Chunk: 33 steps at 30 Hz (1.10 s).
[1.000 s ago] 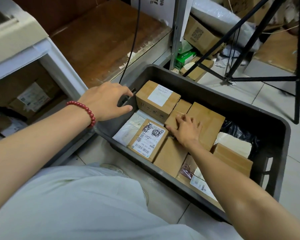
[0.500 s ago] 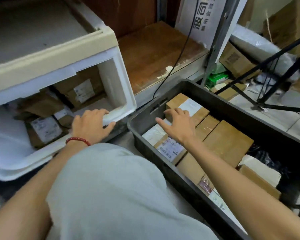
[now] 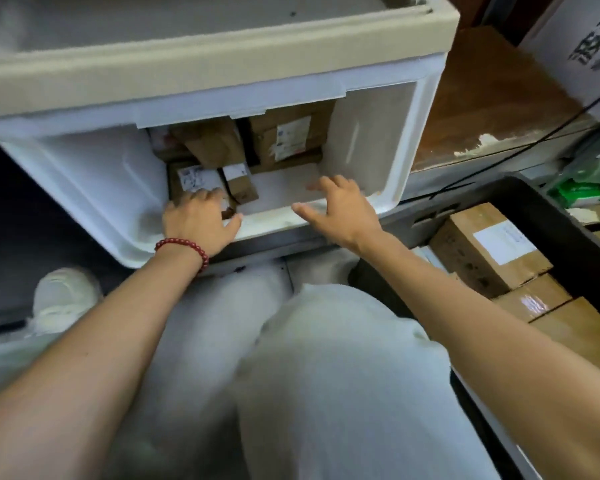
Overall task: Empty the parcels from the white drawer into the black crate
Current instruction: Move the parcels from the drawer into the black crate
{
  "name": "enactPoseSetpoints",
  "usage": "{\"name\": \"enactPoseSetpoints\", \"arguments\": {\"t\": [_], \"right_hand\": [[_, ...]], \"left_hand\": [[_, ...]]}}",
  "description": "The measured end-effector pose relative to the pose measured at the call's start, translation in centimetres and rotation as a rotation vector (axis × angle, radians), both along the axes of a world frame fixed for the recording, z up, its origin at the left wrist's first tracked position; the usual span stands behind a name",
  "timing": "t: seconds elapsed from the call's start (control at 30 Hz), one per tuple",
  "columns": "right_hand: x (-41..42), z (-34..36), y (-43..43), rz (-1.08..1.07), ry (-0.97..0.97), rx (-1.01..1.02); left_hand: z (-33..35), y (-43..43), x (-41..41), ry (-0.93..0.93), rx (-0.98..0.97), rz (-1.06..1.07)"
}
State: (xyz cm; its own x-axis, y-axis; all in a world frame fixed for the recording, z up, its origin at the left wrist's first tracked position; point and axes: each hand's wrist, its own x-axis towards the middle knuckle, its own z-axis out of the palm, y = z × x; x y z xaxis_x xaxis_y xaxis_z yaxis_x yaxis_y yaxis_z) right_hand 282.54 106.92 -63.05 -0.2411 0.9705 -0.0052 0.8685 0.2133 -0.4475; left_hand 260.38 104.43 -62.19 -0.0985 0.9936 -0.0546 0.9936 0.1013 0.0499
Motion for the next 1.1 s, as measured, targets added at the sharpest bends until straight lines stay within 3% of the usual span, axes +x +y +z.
{"name": "enactPoseSetpoints", "arguments": {"t": [0.4,0.67,0.87,1.1], "right_hand": [[-9.5,-2.2,8.5,0.143,0.157,-0.154],[-12.8,-1.8,10.9,0.052,0.516,-0.268],[-11.5,-0.8,7.0,-0.12,0.796,-0.351],[-11.9,2.1,1.0,-0.032,0.895,-0.305]], "left_hand": [[-0.6,7.1,-4.5,-0.078,0.019,0.13],[-1.6,9.0,-4.4,-0.568,0.164,0.201],[0.4,6.3,-1.6,-0.73,0.253,0.234],[2.9,1.9,-1.5,-0.818,0.376,0.326]]}}
